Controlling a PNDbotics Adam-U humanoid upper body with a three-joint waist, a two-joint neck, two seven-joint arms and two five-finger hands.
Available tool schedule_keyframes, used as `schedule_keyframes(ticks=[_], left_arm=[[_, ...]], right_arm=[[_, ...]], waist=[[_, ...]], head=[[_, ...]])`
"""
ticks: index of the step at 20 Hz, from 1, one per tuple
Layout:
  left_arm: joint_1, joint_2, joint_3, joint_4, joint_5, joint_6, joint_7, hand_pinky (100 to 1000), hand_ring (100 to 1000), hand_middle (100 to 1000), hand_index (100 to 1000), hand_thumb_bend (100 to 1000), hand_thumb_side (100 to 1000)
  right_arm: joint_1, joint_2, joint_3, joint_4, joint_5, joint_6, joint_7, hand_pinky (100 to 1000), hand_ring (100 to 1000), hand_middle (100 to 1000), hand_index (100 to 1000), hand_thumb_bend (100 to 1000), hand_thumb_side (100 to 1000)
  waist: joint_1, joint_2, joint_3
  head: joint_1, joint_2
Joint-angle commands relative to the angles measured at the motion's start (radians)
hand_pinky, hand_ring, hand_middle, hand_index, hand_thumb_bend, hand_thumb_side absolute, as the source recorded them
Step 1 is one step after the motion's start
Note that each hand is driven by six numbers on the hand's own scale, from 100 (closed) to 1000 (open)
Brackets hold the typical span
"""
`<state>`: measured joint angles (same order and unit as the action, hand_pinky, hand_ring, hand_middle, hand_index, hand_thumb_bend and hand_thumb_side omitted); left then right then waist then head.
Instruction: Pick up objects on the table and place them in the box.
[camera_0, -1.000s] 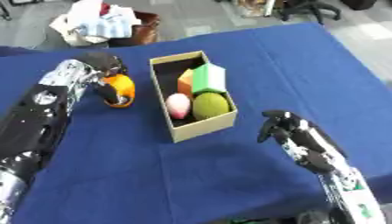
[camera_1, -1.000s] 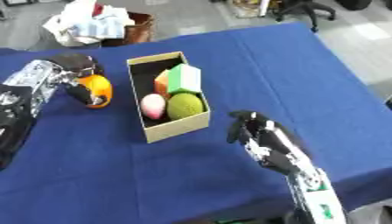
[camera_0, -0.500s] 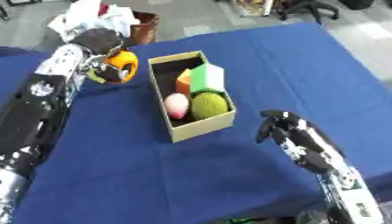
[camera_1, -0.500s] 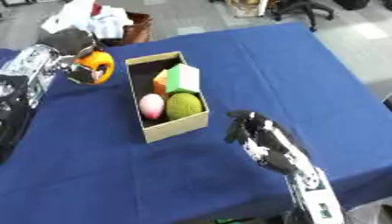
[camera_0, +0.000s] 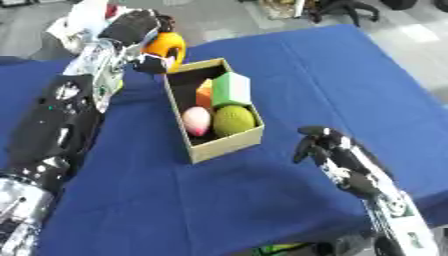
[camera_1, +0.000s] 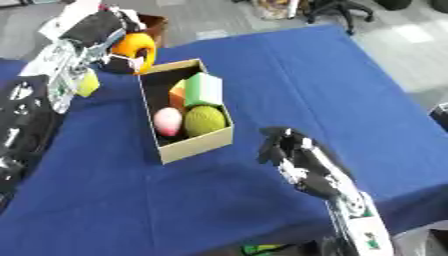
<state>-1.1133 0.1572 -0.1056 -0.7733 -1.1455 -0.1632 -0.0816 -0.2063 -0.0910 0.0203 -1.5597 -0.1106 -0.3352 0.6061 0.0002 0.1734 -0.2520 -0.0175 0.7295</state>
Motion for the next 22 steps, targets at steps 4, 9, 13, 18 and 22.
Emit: schedule_keyframes(ticks=[4, 9, 13, 18, 22], left_arm=[[-0.017, -0.013, -0.048, -0.004, 0.089, -0.011, -0.041, 685, 599, 552, 724, 100, 249], [-0.013, -0.005, -0.059, -0.01, 0.063, -0.019, -0.098, 734, 690, 671, 814, 100, 255], [-0.01, -0.006, -0.055, -0.011, 0.04, -0.013, -0.093, 764, 738, 734, 859, 100, 252], [-0.008, -0.003, -0.064, -0.02, 0.006, -0.024, -0.053, 843, 831, 833, 911, 149, 587], [-0.009, 0.003, -0.069, -0.025, -0.018, -0.05, -0.061, 896, 891, 897, 943, 269, 811]], right_arm=[[-0.015, 0.0, 0.003, -0.011, -0.007, -0.001, 0.006, 586, 575, 563, 827, 100, 453], [-0.015, 0.0, 0.002, -0.012, -0.008, 0.0, 0.006, 586, 575, 563, 827, 100, 453], [-0.014, -0.001, 0.003, -0.012, -0.008, 0.0, 0.007, 586, 575, 563, 827, 100, 452], [-0.014, -0.001, 0.003, -0.011, -0.007, 0.0, 0.007, 586, 575, 563, 827, 100, 452], [-0.013, -0.002, 0.002, -0.012, -0.006, 0.0, 0.007, 586, 575, 562, 827, 100, 453]], waist=[[-0.015, -0.012, -0.004], [-0.014, -0.014, -0.001], [-0.014, -0.014, 0.0], [-0.014, -0.013, 0.001], [-0.012, -0.014, 0.001]], head=[[0.005, -0.005], [0.0, -0.008], [-0.002, -0.008], [-0.004, -0.005], [-0.007, -0.006]])
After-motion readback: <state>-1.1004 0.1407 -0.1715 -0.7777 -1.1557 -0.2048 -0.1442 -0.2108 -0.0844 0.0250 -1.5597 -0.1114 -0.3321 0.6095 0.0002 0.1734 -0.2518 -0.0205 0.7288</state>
